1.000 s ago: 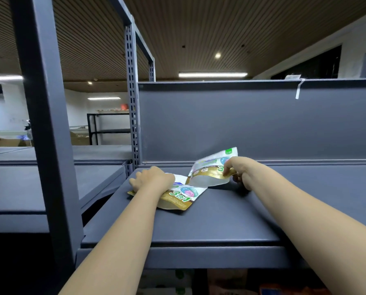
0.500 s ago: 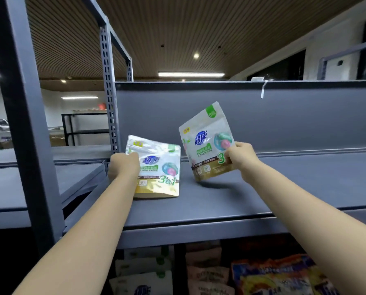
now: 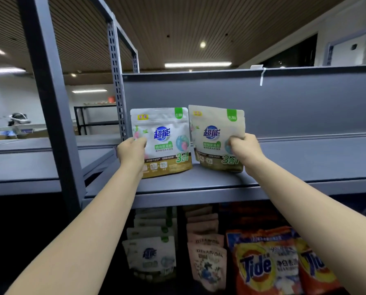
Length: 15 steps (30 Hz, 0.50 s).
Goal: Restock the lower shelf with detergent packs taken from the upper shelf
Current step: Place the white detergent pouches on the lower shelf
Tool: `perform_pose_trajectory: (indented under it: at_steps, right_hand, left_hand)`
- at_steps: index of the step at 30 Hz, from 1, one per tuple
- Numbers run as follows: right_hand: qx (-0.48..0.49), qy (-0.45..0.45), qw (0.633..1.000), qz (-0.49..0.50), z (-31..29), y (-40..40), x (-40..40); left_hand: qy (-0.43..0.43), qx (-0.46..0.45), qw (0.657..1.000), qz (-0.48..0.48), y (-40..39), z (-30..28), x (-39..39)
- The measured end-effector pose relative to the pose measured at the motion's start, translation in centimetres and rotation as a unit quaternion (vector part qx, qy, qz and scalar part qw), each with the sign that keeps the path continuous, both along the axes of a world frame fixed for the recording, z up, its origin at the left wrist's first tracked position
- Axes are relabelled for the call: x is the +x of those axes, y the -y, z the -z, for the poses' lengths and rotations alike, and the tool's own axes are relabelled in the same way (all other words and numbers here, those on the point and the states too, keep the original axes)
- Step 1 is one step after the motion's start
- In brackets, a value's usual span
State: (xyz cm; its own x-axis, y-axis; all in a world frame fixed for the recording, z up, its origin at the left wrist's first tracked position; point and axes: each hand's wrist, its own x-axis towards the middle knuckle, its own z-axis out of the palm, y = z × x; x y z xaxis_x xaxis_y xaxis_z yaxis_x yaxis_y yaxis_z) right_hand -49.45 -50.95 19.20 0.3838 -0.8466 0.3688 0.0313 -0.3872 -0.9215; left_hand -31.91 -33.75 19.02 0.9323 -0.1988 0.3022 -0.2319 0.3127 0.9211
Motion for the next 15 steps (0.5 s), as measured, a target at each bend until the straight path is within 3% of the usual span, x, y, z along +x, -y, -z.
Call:
perform_pose_trajectory:
  at_steps: [3, 10, 15]
  right_hand:
    - [0.005, 0.041, 0.998, 0.045, 0.6, -0.9, -1.4]
    - [-0.02, 0.153, 0.977, 0.147, 1.2, -3.2, -4.7]
    - [-0.016, 0.21, 0.976, 0.052, 3.8, -5.3, -6.4]
  left_hand:
    - [-0.04, -0.023, 0.999, 0.008, -0.9, -0.1, -1.9]
    - [-0.061, -0.182, 0.98, -0.047, -3.5, 0.9, -4.7]
    - [-0.074, -0.196, 0.974, -0.081, -6.2, 2.8, -5.7]
